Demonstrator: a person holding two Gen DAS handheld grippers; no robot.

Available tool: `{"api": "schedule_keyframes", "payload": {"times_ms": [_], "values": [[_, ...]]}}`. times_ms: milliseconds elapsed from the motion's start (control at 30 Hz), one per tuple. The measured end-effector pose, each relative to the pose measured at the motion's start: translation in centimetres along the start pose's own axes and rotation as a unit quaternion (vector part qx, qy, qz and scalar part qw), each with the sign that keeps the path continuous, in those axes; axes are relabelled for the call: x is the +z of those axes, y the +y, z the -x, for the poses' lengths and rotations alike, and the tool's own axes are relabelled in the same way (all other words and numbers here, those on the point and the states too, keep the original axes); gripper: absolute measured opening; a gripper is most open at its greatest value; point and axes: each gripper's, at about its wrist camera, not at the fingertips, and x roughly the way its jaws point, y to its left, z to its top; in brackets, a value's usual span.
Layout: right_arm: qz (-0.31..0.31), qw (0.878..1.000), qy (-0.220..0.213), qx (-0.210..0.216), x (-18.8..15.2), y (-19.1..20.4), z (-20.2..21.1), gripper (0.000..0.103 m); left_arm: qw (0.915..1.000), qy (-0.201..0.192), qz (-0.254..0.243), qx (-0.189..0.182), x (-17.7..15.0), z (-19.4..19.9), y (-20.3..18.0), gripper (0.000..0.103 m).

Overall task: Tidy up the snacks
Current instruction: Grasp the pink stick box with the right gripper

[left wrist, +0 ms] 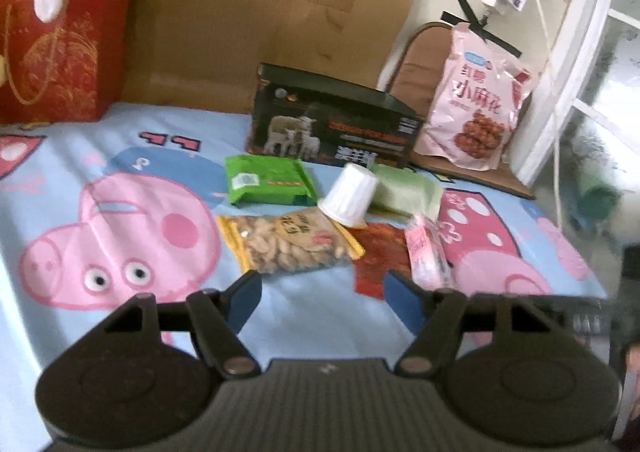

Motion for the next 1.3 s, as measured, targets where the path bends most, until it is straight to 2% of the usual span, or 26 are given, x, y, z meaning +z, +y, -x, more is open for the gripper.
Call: {"api": "schedule_keyframes", "payload": {"times_ms": [67,100,133,200,300,400,467,567,633,667,700,767,867,933,1033,1100,1167,1200,1300], "values": [[0.037,0.999,-0.018,-0.017,-1.4,1.4,1.2,0.022,0.9999,0.005,0.010,-0.009,-0.1,-0.3,0.0,0.069],[0.053,0.998,-0.029,-0.030,-1.7,2.0,1.7,0.031,0.9998,0.007,0.014,-0.011,-0.1,-0.4,0.0,0.069],[0.062,0.997,-0.039,-0.040,-1.7,2.4,1.9,0.043,0.9997,0.008,0.017,-0.012,-0.1,-0.4,0.0,0.069],[0.068,0.995,-0.060,-0.048,-1.3,3.1,1.7,0.053,0.9997,0.006,0.017,-0.014,-0.2,-0.1,0.0,0.069],[0.090,0.993,-0.067,-0.041,-0.4,4.1,0.6,0.056,0.9998,-0.001,0.015,-0.014,-0.3,0.6,0.0,0.069],[0.121,0.988,-0.081,-0.053,0.9,4.5,-1.0,0.071,0.9996,0.000,0.014,-0.024,-0.5,1.1,0.1,0.069],[0.101,0.989,-0.083,-0.068,2.3,3.9,-1.8,0.071,0.9997,0.001,0.010,-0.024,-0.7,1.2,-0.1,0.069],[0.026,0.992,-0.062,-0.110,4.0,1.8,-3.2,0.070,0.9995,0.004,0.011,-0.029,-1.0,1.2,-0.2,0.069],[-0.022,0.994,-0.046,-0.098,3.7,0.6,-3.7,0.069,0.9993,0.004,0.010,-0.035,-1.1,1.3,0.0,0.069],[-0.027,0.994,-0.053,-0.087,3.2,0.6,-3.5,0.069,0.9993,0.005,0.011,-0.036,-1.2,1.3,0.0,0.069],[-0.014,0.994,-0.054,-0.090,2.7,0.9,-3.3,0.068,0.9991,0.007,0.014,-0.039,-1.2,1.2,0.1,0.069],[0.018,0.994,-0.046,-0.095,1.8,1.7,-3.0,0.050,0.9986,0.014,0.021,-0.047,-1.1,0.9,0.4,0.069],[0.047,0.996,-0.033,-0.072,0.9,2.7,-2.6,0.041,0.9980,0.018,0.030,-0.053,-1.2,0.9,0.8,0.069],[0.100,0.993,-0.028,-0.054,0.4,4.3,-2.2,0.034,0.9978,0.015,0.037,-0.053,-1.3,1.2,1.2,0.069],[0.204,0.979,0.006,0.001,-0.8,7.2,-2.3,0.032,0.9971,0.002,0.057,-0.051,-1.3,2.2,2.4,0.069],[0.264,0.964,0.020,0.021,-1.9,9.2,-2.5,0.037,0.9960,-0.006,0.076,-0.046,-1.1,2.9,3.3,0.069],[0.307,0.951,0.016,0.024,-2.7,10.7,-2.7,0.046,0.9949,-0.013,0.089,-0.045,-1.0,3.7,4.0,0.069],[0.313,0.950,0.010,0.023,-3.0,11.1,-2.6,0.055,0.9950,-0.018,0.089,-0.042,-1.0,4.2,4.1,0.069],[0.294,0.956,-0.001,0.009,-3.0,10.6,-1.9,0.065,0.9960,-0.024,0.074,-0.043,-1.2,4.9,3.9,0.070]]}}
